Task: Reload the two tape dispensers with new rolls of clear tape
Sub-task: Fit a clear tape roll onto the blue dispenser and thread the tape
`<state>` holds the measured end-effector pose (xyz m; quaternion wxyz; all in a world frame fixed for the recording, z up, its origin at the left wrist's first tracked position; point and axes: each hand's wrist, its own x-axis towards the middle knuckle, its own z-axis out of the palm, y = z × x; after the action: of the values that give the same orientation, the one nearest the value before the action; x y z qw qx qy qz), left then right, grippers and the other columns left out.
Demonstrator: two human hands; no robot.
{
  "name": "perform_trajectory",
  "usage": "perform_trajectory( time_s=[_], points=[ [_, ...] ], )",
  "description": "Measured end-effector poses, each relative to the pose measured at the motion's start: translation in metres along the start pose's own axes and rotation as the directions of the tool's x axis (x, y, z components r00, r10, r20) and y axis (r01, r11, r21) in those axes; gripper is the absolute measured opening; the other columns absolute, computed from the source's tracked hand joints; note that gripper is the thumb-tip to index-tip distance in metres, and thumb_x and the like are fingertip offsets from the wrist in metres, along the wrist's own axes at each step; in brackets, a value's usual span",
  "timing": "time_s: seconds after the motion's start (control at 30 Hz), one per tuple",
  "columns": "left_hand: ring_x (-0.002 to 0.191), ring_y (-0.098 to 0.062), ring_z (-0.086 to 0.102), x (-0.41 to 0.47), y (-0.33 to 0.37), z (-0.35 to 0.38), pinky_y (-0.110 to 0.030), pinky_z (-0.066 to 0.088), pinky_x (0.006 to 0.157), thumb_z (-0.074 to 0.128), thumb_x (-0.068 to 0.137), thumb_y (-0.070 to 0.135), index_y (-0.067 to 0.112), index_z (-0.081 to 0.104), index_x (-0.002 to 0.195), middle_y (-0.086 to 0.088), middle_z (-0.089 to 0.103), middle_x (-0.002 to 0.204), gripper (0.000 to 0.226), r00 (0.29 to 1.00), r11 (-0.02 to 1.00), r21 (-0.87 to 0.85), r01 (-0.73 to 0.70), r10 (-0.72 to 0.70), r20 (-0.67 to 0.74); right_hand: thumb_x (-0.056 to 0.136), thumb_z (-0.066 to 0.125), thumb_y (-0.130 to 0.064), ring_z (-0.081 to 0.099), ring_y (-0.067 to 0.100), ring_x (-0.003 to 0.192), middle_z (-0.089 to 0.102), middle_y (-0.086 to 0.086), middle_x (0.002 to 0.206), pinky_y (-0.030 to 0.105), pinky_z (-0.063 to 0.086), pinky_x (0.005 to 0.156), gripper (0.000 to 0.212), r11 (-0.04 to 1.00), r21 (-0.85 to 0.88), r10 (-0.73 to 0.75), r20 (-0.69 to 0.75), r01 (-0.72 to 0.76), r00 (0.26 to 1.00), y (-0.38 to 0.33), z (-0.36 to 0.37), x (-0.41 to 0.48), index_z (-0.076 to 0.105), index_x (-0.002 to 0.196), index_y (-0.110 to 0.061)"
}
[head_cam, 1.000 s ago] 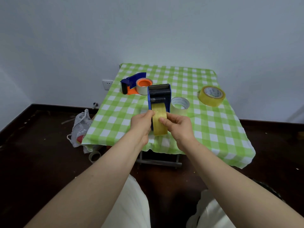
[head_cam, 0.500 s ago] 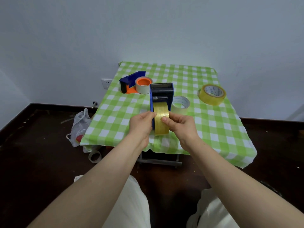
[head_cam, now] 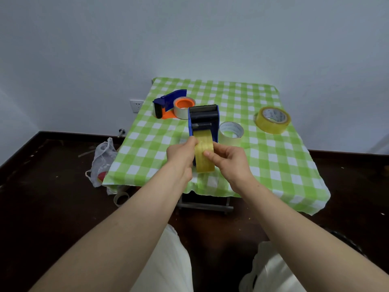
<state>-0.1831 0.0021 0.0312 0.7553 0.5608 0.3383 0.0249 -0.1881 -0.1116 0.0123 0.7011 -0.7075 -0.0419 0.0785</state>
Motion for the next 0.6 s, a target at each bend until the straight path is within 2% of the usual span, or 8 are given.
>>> perform_trajectory(
  time_s=[0.1,0.17,0.23,0.33,0.43,0.5,0.6],
  points=[
    [0.065,-0.025,0.056,-0.002,0.006,0.003,-0.030,0.050,0.058,0.062,0.081,0.015,0.005,0.058,0.078,-0.008,0.057,0.072,0.011,1.000,1.000,-0.003,0.016,-0.016,-0.011,0.083,0.060,0.009,0.067,-0.005,0.079,0.069,-0.004,0.094,0.013,0.053,0.073,0.039,1.000,-0.019,0.001,0.065,0.000,0.998,0.001,-0.003,-0.001,0.061,0.120,-0.003],
    [0.064,-0.025,0.057,-0.004,0.009,0.004,-0.026,0.049,0.051,0.059,0.083,0.015,0.004,0.060,0.086,-0.008,0.058,0.073,0.011,1.000,1.000,0.000,0.020,-0.020,0.001,0.082,0.058,0.013,0.067,-0.004,0.081,0.069,-0.001,0.097,0.014,0.053,0.074,0.043,1.000,-0.015,0.001,0.078,0.000,0.997,0.002,-0.005,-0.001,0.058,0.122,-0.002],
    [0.064,-0.025,0.055,-0.005,0.010,0.005,-0.028,0.048,0.053,0.054,0.085,0.012,0.006,0.059,0.079,-0.008,0.057,0.071,0.010,0.999,1.000,0.005,0.003,-0.003,0.034,0.082,0.057,0.013,0.067,-0.001,0.082,0.068,0.006,0.102,0.016,0.054,0.074,0.043,1.000,0.017,0.003,0.066,-0.004,0.998,0.002,-0.008,0.001,0.057,0.123,0.000],
    [0.062,-0.023,0.048,-0.006,0.006,0.005,-0.030,0.044,0.059,0.049,0.084,0.005,0.009,0.056,0.064,-0.006,0.052,0.063,0.022,0.992,0.996,0.056,-0.068,0.061,0.107,0.083,0.057,0.013,0.068,0.004,0.081,0.068,0.012,0.104,0.018,0.055,0.076,0.038,0.998,0.062,0.004,0.041,-0.006,0.999,0.000,-0.011,0.004,0.058,0.120,0.003],
    [0.064,-0.021,0.053,-0.006,0.001,0.001,-0.029,0.046,0.063,0.048,0.084,0.000,0.012,0.063,0.065,-0.003,0.059,0.062,0.027,0.969,0.984,0.073,-0.160,0.143,0.202,0.084,0.056,0.013,0.069,0.005,0.080,0.069,0.012,0.100,0.019,0.056,0.077,0.035,0.996,0.089,-0.004,0.030,0.002,1.000,-0.003,-0.014,0.005,0.060,0.117,0.002],
    [0.078,-0.020,0.065,-0.005,-0.003,-0.002,-0.029,0.053,0.071,0.047,0.085,-0.004,0.015,0.071,0.081,-0.001,0.071,0.077,0.031,0.930,0.973,0.058,-0.222,0.193,0.314,0.085,0.055,0.012,0.069,0.006,0.082,0.070,0.007,0.096,0.021,0.056,0.079,0.035,0.995,0.103,-0.008,0.030,0.004,1.000,-0.004,-0.017,0.007,0.060,0.117,0.002],
    [0.095,-0.016,0.069,-0.004,-0.008,-0.007,-0.027,0.055,0.078,0.048,0.087,-0.007,0.022,0.070,0.098,0.001,0.074,0.098,0.038,0.887,0.966,0.009,-0.259,0.234,0.399,0.084,0.055,0.012,0.070,0.008,0.082,0.072,0.001,0.092,0.022,0.056,0.079,0.034,0.993,0.121,-0.002,0.021,0.000,1.000,-0.005,-0.018,0.009,0.060,0.117,0.001]
  ],
)
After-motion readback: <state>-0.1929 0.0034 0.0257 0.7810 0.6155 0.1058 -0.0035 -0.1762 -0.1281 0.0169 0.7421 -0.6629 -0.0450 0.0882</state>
